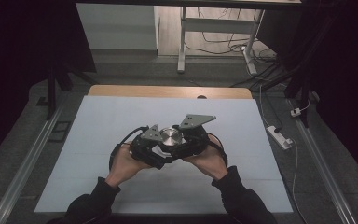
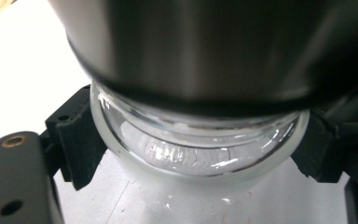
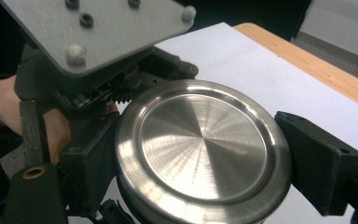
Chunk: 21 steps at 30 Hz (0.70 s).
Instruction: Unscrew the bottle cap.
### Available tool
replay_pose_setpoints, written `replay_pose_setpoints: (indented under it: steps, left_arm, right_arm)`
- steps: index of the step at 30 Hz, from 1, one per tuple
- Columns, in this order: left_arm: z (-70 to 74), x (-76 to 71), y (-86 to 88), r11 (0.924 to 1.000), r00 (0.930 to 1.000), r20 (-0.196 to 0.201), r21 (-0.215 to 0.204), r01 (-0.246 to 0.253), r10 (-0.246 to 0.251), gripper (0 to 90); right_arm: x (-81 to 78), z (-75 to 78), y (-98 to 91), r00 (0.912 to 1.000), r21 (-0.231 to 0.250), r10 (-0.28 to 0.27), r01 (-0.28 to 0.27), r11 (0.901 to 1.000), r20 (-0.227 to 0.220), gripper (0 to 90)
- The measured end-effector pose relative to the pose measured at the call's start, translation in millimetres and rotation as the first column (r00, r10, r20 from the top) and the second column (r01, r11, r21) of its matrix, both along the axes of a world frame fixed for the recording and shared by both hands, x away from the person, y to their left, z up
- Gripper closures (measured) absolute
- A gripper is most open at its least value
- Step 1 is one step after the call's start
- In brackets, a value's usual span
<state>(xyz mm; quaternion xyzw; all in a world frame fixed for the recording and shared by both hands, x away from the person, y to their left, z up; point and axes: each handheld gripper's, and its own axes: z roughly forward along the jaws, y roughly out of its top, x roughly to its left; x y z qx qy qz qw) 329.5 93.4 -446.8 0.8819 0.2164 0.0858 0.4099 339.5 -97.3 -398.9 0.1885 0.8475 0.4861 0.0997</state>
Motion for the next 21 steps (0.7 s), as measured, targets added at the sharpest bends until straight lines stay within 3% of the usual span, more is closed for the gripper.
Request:
replay_pose_setpoints:
  steps: [21]
  left_arm:
    - [-5.4,9.4,13.2,0.9985,0.9986,0.009,-0.016,-0.053,0.053,15.6]
  right_arm:
    - [-3.5,6.2,-11.7,0.9997,0.002,-0.013,0.013,0.9999,0.023,17.2]
